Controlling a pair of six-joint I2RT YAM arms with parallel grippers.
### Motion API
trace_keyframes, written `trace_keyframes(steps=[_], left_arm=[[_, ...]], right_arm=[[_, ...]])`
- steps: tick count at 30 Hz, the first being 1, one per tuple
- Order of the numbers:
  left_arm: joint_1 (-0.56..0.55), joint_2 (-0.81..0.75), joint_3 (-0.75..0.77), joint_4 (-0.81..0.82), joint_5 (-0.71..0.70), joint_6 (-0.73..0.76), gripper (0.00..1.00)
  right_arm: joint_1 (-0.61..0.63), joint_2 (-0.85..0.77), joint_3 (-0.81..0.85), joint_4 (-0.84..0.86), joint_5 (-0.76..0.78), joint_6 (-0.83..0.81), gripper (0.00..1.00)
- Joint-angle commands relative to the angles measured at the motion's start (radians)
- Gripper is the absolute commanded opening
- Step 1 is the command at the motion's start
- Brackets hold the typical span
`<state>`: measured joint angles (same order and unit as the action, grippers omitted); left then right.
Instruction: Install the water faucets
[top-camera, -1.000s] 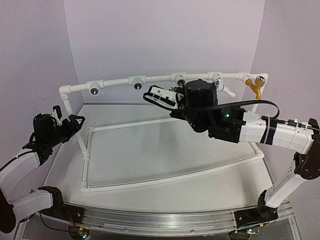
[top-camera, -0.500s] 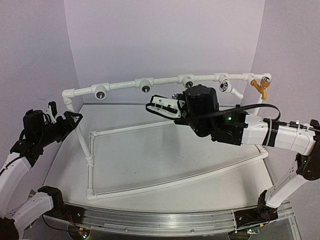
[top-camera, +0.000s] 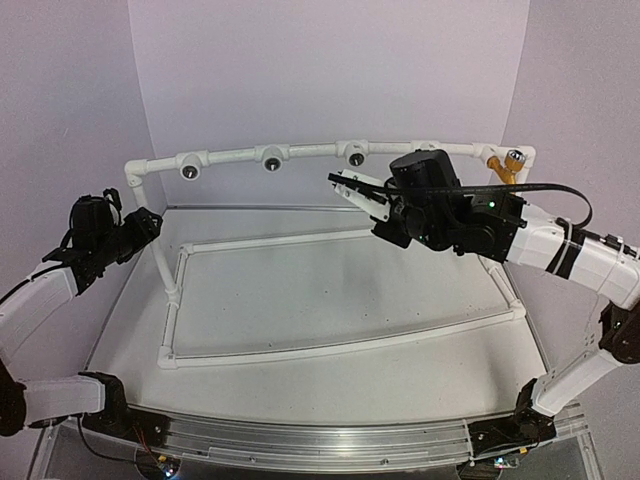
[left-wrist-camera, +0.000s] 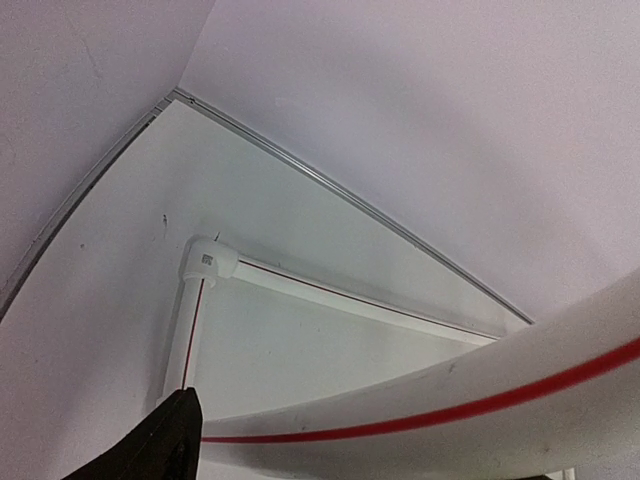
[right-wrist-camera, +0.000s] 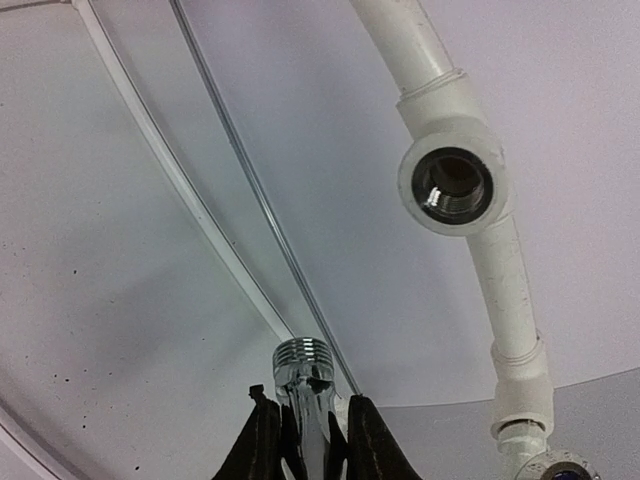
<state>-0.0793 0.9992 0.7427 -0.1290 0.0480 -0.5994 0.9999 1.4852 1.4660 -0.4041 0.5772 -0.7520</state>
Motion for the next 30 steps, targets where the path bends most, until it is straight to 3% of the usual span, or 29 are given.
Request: trace_keyframes(steps=[1,8,17,21,30], left_arm=[[0.015,0.02,0.048,0.035,-0.01,0.036,0.77],[0.015,-0.027,-0.021,0.034,0.053,-0.007,0.81],[0.015,-0.047,0.003,-0.02,0.077,0.004,0.9],[0.015,-0.103,0.019,-0.11,0.092,-0.035,0.99],[0.015,-0.327,0.103,-0.367,0.217,-0.029,0.97]], right_arm=[[0.004,0.042,0.095,0.045,0.129,-0.019,0.0],[0.014,0.076,-0.01,0.49,0.285,-0.377,0.0],[0.069,0.081,-0.159,0.919,0.255,-0.798,0.0],[0.07,0.1,-0.183,1.03,0.24,-0.884,0.0],[0.07,0.05,-0.27,1.124,0.196,-0.921,0.0]])
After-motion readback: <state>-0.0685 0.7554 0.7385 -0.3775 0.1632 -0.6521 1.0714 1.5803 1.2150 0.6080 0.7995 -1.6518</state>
